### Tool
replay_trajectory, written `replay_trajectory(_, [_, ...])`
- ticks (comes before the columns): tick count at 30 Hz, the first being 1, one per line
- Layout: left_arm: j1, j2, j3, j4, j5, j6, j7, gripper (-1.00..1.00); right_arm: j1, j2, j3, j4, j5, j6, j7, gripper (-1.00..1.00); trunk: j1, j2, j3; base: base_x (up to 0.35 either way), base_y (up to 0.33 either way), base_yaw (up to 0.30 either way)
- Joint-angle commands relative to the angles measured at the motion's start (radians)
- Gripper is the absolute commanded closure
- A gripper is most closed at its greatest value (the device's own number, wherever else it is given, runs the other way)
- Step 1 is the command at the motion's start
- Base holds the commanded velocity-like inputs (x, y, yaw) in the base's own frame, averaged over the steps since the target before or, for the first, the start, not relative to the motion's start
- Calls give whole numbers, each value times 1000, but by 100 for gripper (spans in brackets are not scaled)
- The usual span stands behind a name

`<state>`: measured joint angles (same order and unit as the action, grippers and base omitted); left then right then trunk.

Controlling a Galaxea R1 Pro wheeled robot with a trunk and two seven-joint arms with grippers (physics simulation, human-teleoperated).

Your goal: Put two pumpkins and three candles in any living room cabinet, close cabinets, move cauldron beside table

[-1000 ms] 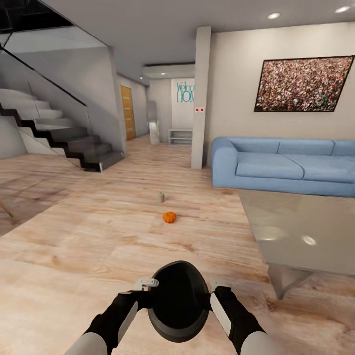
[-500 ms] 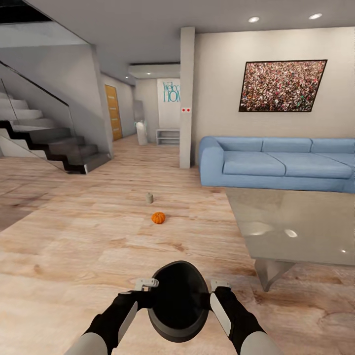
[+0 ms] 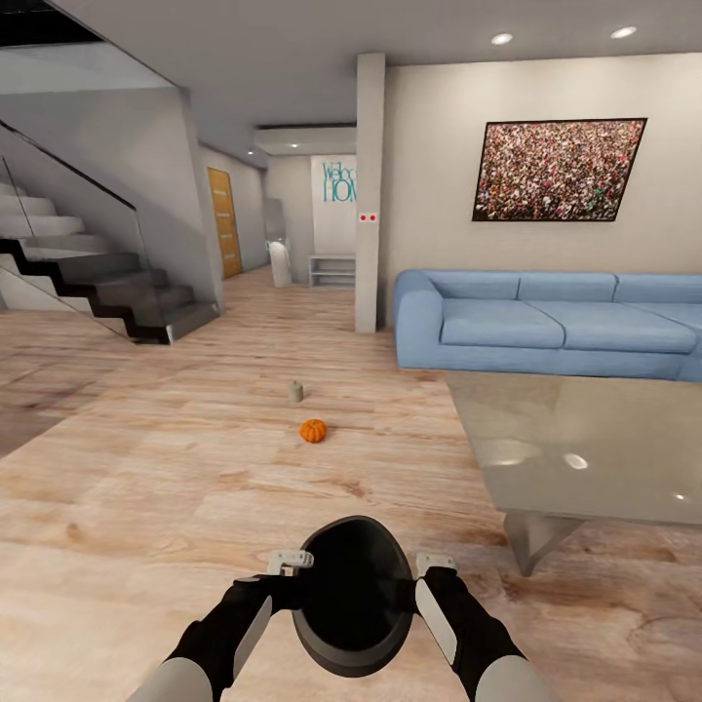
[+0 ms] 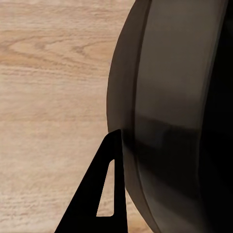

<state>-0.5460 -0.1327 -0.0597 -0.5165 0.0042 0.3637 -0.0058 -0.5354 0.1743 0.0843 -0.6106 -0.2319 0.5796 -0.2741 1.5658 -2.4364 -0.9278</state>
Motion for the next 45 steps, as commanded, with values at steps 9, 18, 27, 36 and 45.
replay_trajectory(9, [0,-1,5,-2,23,7,-25,100,0,0,-1,-3,-30,-4,88,100,0,-1,0,22,148,-75])
replay_trajectory(18, [0,-1,5,-2,23,7,-25,100,-1,0,-1,-3,-31,-4,88,100,0,-1,0,40,125,-261])
replay_trajectory(27, [0,-1,5,-2,23,8,-25,100,-1,0,-1,-3,-30,-4,88,100,0,-1,0,3,11,-290])
replay_trajectory(36, [0,-1,5,-2,23,8,-25,100,-1,0,-1,-3,-31,-4,88,100,0,-1,0,31,12,-292])
replay_trajectory(45, [0,-1,5,-2,23,8,-25,100,-1,0,-1,-3,-31,-4,88,100,0,-1,0,198,110,-143])
